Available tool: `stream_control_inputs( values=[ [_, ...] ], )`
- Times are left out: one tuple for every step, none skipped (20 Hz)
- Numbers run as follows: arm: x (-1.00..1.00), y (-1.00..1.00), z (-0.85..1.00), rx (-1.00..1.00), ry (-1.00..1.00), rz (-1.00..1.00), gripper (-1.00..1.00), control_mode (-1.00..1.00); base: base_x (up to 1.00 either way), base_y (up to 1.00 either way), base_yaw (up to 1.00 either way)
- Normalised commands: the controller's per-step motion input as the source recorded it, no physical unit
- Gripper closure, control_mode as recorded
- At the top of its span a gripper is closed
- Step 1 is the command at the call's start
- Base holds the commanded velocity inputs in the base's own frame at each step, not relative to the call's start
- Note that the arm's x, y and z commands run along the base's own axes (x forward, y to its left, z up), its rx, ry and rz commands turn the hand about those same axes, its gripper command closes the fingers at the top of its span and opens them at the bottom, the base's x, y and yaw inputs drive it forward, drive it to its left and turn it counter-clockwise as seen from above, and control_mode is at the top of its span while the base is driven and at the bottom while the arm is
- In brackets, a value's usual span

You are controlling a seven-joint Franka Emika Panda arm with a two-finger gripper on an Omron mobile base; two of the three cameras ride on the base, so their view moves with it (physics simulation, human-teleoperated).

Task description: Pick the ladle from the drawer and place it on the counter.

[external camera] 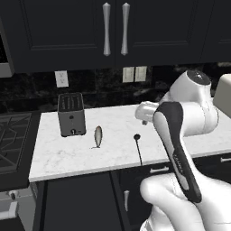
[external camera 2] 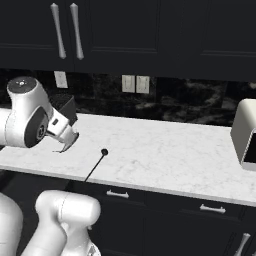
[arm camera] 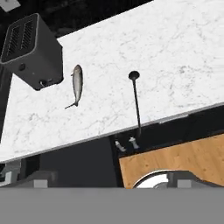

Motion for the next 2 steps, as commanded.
stream_control_inputs(
  values=[
    [-1.0, 0.04, 0.71, -0.2, -0.69, 0.07, -1.0, -1.0, 0.0, 0.0, 0.0],
    [-1.0, 0.14, 0.47, -0.3, -0.97, 0.0, -1.0, -1.0, 0.0, 0.0, 0.0]
  ],
)
